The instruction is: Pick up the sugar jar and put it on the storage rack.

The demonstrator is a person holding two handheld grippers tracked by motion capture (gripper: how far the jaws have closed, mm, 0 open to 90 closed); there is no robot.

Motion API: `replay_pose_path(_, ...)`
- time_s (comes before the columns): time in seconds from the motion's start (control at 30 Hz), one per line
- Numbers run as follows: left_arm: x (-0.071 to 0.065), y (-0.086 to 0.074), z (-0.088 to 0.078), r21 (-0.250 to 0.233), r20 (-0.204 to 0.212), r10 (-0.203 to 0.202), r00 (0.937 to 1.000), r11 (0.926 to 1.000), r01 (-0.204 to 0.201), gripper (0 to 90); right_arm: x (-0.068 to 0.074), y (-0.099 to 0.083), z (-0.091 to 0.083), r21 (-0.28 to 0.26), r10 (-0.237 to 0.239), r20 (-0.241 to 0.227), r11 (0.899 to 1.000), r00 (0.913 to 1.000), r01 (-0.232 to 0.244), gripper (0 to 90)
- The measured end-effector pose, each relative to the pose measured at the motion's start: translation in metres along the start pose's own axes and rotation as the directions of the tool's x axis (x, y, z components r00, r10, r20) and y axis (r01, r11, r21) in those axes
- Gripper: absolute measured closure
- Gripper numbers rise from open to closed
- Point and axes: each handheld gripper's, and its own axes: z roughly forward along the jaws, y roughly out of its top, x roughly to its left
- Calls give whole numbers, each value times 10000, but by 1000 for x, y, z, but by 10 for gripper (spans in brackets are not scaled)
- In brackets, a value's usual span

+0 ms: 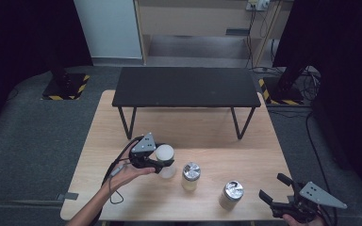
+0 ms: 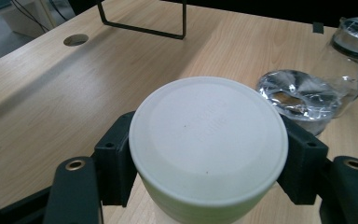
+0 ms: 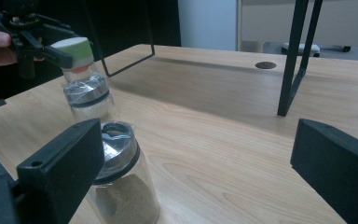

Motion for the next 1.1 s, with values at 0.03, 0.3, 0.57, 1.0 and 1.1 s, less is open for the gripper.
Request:
replay_pose_path(0.03,1,2,-2,9,41,17,10000,10000,-17,318,0,0,0,7,-7,2,10000,10000,7,33)
replay_pose_path(0.3,12,15,-18,4,438,61,9990,10000,-61,318,1,0,0,-15,-3,25,10000,10000,3,32)
replay_pose_path(0.57,21,32,-37,68,450,147,9989,9999,-150,318,1,0,0,-20,-11,37,10000,10000,11,33)
replay_pose_path(1.0,34,64,-70,374,736,493,9961,9979,-522,318,1,0,0,-22,-26,37,10000,10000,26,33)
replay_pose_path(1.1,36,68,-76,430,707,500,9962,9977,-531,318,1,0,0,-27,-51,24,10000,10000,51,33)
